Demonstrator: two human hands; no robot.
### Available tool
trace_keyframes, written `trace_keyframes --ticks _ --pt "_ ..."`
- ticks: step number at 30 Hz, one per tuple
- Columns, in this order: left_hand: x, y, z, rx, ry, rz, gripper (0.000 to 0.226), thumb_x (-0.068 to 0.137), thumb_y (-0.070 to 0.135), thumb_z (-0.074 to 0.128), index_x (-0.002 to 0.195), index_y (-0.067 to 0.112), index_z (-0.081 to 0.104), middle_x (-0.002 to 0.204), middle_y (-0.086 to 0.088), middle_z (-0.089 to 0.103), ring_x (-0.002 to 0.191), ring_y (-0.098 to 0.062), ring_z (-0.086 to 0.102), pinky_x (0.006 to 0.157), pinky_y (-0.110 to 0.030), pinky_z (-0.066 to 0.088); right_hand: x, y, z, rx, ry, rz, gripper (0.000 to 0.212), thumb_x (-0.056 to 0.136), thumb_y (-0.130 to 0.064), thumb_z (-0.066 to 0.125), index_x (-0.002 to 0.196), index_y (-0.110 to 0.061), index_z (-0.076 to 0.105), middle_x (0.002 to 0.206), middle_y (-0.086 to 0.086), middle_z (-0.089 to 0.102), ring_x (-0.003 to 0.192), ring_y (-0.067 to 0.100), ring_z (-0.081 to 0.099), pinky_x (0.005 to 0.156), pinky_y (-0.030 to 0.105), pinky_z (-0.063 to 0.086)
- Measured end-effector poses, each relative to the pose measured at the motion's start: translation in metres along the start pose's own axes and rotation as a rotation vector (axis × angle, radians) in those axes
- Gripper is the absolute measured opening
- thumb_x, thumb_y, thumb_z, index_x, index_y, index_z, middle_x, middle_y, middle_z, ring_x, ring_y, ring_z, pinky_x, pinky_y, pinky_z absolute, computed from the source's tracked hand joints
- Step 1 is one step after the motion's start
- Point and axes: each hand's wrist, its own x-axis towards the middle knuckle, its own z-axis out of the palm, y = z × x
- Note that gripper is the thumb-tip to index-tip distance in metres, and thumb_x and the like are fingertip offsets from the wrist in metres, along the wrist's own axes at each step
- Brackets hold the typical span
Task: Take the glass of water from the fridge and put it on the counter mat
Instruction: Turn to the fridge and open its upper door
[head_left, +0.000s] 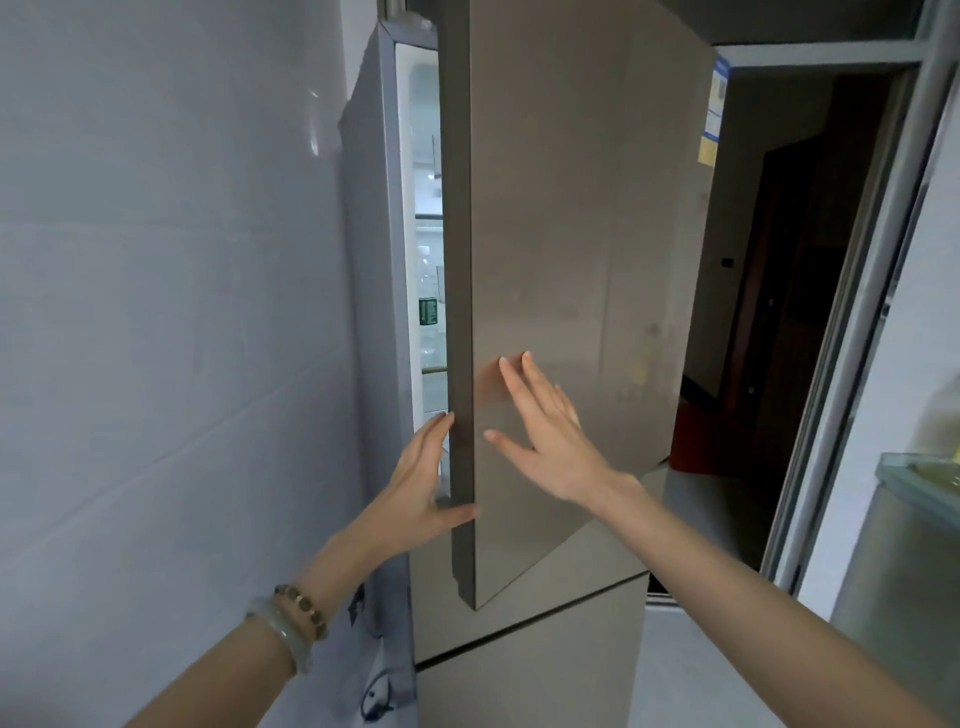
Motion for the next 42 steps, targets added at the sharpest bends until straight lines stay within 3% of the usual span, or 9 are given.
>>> trace_keyframes --ticks 6,13,17,23,26,29,32,35,42 --pt "-0.013 0.025 0.020 0.056 -0.022 0.054 0.113 0.080 0.045 0.073 0.141 0.055 -0.022 0.153 0.023 -0.028 0.143 -0.003 -0.011 0.113 -0.032 0.014 -0.037 0.007 -0.025 0.037 0.073 -0.035 0.077 0.097 -0.049 0.042 0.150 -0.033 -0.011 0.159 -0.006 -0.013 0.146 0.005 -0.011 0.117 0.030 -0.003" --pt "-0.014 0.085 0.067 0.108 -0.065 0.168 0.100 0.081 0.068 0.055 0.143 0.052 -0.023 0.154 0.016 -0.035 0.147 -0.012 -0.018 0.117 -0.041 0.005 -0.110 0.037 -0.079 0.032 0.075 -0.034 0.077 0.097 -0.045 0.045 0.152 -0.027 -0.006 0.161 -0.005 -0.005 0.147 0.002 -0.010 0.121 0.037 0.005" --pt "-0.013 0.125 0.099 0.118 -0.087 0.201 0.106 0.077 0.078 0.049 0.140 0.048 -0.030 0.153 0.013 -0.038 0.146 -0.012 -0.022 0.119 -0.048 0.001 -0.146 0.060 -0.108 0.027 0.075 -0.023 0.082 0.095 -0.044 0.049 0.150 -0.031 -0.009 0.154 -0.025 -0.011 0.145 -0.004 -0.009 0.120 0.033 0.006" --pt "-0.008 0.181 0.134 0.097 -0.086 0.303 0.110 0.082 0.064 0.059 0.145 0.037 -0.028 0.157 0.012 -0.029 0.142 0.004 -0.022 0.110 -0.013 -0.013 -0.193 0.085 -0.148 0.230 0.089 0.087 0.091 0.092 -0.039 0.058 0.151 -0.029 -0.010 0.162 -0.010 0.003 0.147 0.000 0.005 0.121 0.036 0.015" --pt "-0.003 0.204 0.147 0.061 -0.115 0.319 0.108 0.084 0.056 0.063 0.148 0.032 -0.021 0.159 0.013 -0.019 0.144 0.003 -0.014 0.114 -0.017 -0.005 -0.213 0.100 -0.165 0.279 0.154 0.132 0.091 0.091 -0.035 0.061 0.152 -0.023 -0.006 0.162 -0.010 0.009 0.147 0.001 0.010 0.121 0.038 0.017" --pt "0.003 0.217 0.159 0.061 -0.116 0.301 0.106 0.084 0.053 0.064 0.151 0.030 -0.015 0.154 0.022 -0.016 0.140 0.010 -0.015 0.117 -0.024 0.001 -0.233 0.119 -0.183 0.309 0.215 0.168 0.089 0.090 -0.037 0.060 0.152 -0.027 -0.003 0.160 -0.017 0.014 0.145 -0.001 0.014 0.119 0.027 0.017" --pt "0.008 0.220 0.171 0.115 -0.141 0.288 0.105 0.083 0.057 0.063 0.152 0.026 -0.011 0.155 0.016 -0.014 0.144 -0.001 -0.010 0.120 -0.033 0.004 -0.251 0.139 -0.197 0.316 0.255 0.213 0.086 0.089 -0.039 0.058 0.149 -0.041 -0.003 0.152 -0.036 0.015 0.141 -0.010 0.018 0.110 0.007 0.018" --pt "0.015 0.218 0.184 0.151 -0.182 0.261 0.108 0.078 0.071 0.054 0.152 0.025 -0.011 0.154 0.014 -0.014 0.143 -0.002 -0.010 0.119 -0.033 0.003 -0.267 0.162 -0.208 0.295 0.291 0.299 0.089 0.086 -0.046 0.057 0.151 -0.035 -0.003 0.151 -0.037 0.012 0.132 -0.021 0.022 0.100 -0.001 0.022" --pt "0.047 0.204 0.226 0.215 -0.236 0.266 0.109 0.073 0.083 0.042 0.153 0.023 0.000 0.159 0.007 0.001 0.146 -0.011 0.003 0.118 -0.036 0.005 -0.284 0.205 -0.231 0.331 0.323 0.477 0.089 0.090 -0.038 0.059 0.150 -0.036 -0.007 0.160 -0.015 0.010 0.146 0.004 0.014 0.119 0.032 0.017"
